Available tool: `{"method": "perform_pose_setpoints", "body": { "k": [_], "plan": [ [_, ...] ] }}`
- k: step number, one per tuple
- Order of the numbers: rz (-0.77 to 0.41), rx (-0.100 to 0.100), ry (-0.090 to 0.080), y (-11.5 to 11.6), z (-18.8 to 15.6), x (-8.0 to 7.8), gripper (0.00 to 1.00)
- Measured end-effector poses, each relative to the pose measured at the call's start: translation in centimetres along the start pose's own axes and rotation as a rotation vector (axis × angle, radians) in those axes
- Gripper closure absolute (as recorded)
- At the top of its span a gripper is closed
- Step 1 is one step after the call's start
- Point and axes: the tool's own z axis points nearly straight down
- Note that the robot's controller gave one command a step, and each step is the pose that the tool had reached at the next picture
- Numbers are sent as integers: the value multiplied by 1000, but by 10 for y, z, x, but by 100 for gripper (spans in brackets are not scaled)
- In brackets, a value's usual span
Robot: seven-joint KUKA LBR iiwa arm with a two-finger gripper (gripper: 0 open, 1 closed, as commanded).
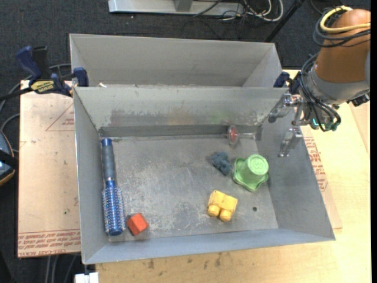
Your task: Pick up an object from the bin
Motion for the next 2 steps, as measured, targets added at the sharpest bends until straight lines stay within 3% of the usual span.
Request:
{"method": "perform_pose_setpoints", "body": {
  "k": [1, 2],
  "plan": [
    [165, 2, -21, 22, 120, 42, 0],
    [16, 4, -15, -1, 35, 61, 0]
  ]
}}
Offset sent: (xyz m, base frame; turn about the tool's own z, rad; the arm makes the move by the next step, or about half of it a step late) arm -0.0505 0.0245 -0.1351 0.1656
